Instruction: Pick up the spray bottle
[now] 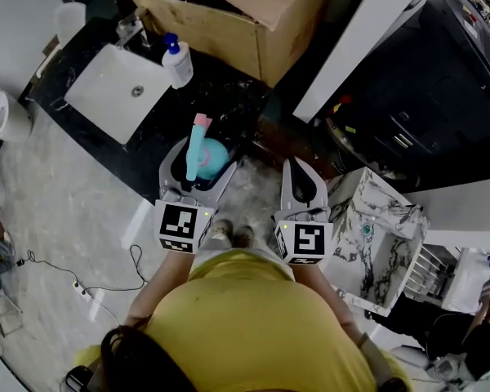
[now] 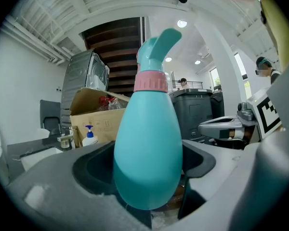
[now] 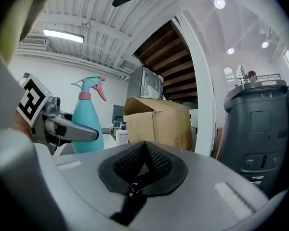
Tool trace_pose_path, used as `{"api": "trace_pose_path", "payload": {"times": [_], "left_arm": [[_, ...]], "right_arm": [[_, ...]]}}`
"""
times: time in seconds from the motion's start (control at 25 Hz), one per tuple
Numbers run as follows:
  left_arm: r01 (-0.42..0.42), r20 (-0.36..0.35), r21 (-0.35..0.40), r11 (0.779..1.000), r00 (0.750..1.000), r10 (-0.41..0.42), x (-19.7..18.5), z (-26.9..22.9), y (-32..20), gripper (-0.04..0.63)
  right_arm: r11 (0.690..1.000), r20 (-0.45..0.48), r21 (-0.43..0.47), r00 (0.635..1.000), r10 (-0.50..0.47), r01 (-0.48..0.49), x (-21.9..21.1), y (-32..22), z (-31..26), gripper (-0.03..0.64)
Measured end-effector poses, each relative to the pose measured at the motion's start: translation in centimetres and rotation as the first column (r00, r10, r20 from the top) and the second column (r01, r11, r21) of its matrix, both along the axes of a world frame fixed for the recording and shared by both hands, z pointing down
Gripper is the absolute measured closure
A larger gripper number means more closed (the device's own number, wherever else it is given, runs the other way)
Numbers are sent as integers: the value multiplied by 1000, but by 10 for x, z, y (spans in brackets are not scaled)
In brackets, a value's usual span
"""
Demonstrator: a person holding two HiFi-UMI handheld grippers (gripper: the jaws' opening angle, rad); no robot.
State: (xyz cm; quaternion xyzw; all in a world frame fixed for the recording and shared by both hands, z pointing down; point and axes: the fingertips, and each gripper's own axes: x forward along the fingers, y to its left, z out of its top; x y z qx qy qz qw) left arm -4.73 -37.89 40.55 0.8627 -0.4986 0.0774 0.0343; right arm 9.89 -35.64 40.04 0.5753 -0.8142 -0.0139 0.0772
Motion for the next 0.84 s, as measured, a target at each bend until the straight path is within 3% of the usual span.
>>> {"api": "trace_pose_path", "payload": {"times": [0.84], "left_arm": [[-17,-6,-11,1000,1000,17,2,0,14,196]], "right_arm": [[999,-19,2,999,-37,37,-12,12,2,617]]}}
